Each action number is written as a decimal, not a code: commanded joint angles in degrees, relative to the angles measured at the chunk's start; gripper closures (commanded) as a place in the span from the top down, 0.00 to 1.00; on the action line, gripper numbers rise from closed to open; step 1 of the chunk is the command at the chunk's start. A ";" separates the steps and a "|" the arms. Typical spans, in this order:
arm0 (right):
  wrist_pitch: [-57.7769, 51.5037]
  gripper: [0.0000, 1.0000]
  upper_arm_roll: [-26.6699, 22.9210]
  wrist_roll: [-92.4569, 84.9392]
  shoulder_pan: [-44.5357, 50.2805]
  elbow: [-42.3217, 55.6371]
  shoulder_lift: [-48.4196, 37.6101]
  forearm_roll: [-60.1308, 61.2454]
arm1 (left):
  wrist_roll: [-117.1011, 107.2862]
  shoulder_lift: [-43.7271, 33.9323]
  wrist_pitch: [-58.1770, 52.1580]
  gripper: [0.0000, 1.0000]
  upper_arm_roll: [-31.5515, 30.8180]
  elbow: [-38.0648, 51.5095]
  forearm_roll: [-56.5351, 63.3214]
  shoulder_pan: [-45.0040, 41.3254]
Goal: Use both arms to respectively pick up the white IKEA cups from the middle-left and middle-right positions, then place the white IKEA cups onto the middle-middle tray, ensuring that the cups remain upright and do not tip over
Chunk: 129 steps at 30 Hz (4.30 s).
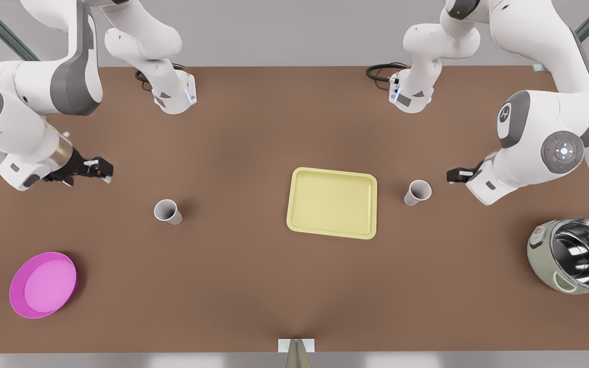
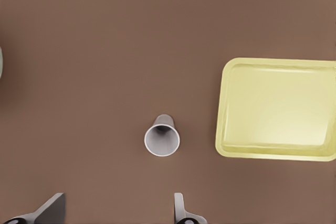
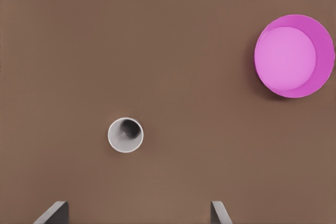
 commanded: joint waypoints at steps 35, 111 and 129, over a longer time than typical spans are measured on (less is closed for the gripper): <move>33.75 1.00 0.15 -2.13 -0.03 -22.75 14.28 0.97 | 1.09 2.83 50.96 0.27 4.13 -45.59 -3.99 -0.70; 41.93 1.00 21.33 -7.31 24.32 3.27 40.74 -0.27 | 0.74 1.08 -10.38 1.00 -4.75 7.32 4.62 -1.49; -10.72 1.00 1.73 8.60 0.15 8.28 3.48 -2.11 | 1.18 2.04 -11.09 1.00 -4.66 7.23 3.39 0.26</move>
